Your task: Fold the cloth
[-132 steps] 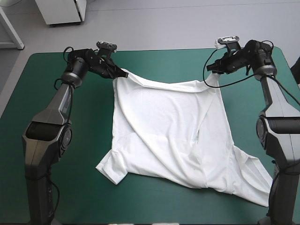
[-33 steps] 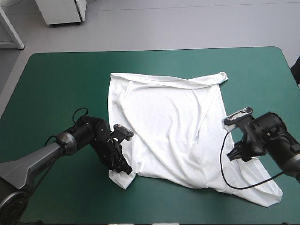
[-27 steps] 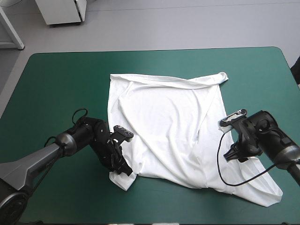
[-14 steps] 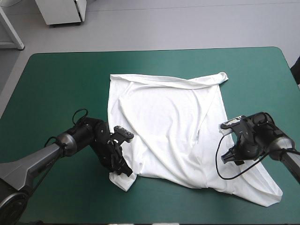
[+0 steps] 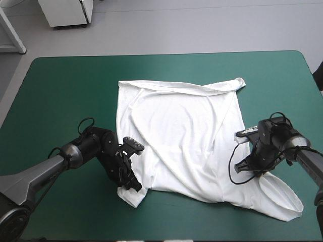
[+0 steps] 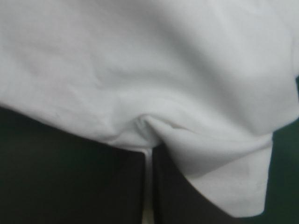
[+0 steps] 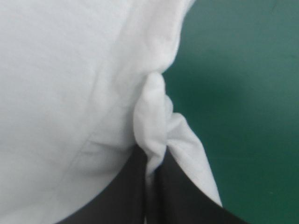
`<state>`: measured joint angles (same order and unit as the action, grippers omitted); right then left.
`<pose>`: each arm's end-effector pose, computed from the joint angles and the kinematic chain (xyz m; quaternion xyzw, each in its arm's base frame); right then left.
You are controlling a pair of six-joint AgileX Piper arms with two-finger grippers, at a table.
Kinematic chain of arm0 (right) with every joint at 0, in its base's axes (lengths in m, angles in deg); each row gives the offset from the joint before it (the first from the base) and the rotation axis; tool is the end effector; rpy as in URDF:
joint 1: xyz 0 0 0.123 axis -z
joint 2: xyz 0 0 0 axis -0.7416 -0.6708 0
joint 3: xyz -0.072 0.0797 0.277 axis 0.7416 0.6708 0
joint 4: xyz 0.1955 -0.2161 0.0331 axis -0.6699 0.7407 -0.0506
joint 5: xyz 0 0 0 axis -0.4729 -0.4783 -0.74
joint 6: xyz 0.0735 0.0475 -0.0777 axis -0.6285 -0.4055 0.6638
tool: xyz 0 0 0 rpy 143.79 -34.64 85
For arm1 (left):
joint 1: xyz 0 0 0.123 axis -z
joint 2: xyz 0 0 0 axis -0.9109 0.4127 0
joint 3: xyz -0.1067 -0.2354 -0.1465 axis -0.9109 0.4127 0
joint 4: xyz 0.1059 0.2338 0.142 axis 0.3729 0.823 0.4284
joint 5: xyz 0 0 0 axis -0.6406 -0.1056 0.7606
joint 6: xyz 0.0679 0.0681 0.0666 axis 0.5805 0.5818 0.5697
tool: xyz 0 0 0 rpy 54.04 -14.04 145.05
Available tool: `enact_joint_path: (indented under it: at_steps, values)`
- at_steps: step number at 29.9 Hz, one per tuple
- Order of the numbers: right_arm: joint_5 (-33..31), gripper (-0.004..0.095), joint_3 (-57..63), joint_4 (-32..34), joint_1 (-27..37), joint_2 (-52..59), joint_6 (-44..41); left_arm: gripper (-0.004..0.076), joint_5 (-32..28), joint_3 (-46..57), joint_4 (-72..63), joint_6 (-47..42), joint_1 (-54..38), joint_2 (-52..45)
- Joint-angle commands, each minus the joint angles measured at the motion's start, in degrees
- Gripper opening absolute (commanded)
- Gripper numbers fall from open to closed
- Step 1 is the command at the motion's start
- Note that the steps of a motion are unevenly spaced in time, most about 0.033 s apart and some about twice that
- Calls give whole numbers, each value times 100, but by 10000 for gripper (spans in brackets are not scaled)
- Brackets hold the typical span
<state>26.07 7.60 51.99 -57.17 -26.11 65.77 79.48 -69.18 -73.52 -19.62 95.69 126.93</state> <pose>0.2842 0.0392 0.1680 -0.1682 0.9852 -0.0313 0.0027 0.2401 -0.1714 0.1628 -0.3507 -0.9286 0.1183 0.0263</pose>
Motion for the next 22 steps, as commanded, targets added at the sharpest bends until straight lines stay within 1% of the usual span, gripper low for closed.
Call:
enact_joint_path:
  at_steps: [1,4,9,13,16,22]
  values:
    - [37,-13,4,184,68,9,7,-22,360,63,56,22,65,-104]
    - [-179,-13,-22,155,68,309,-19,-22,523,63,83,-21,65,-341]
    - [-428,-13,-444,107,68,1296,-133,-22,996,-206,101,-253,65,-1156]
    - [-774,-13,-1128,-133,46,1986,-158,-22,1460,-1033,217,-503,65,-1854]
    - [-951,-13,-1773,-355,46,2461,-158,-22,1429,-1679,256,-592,65,-2333]
    - [-1020,-13,-3229,-474,46,2991,-175,-22,1429,-2994,699,-791,65,-2811]
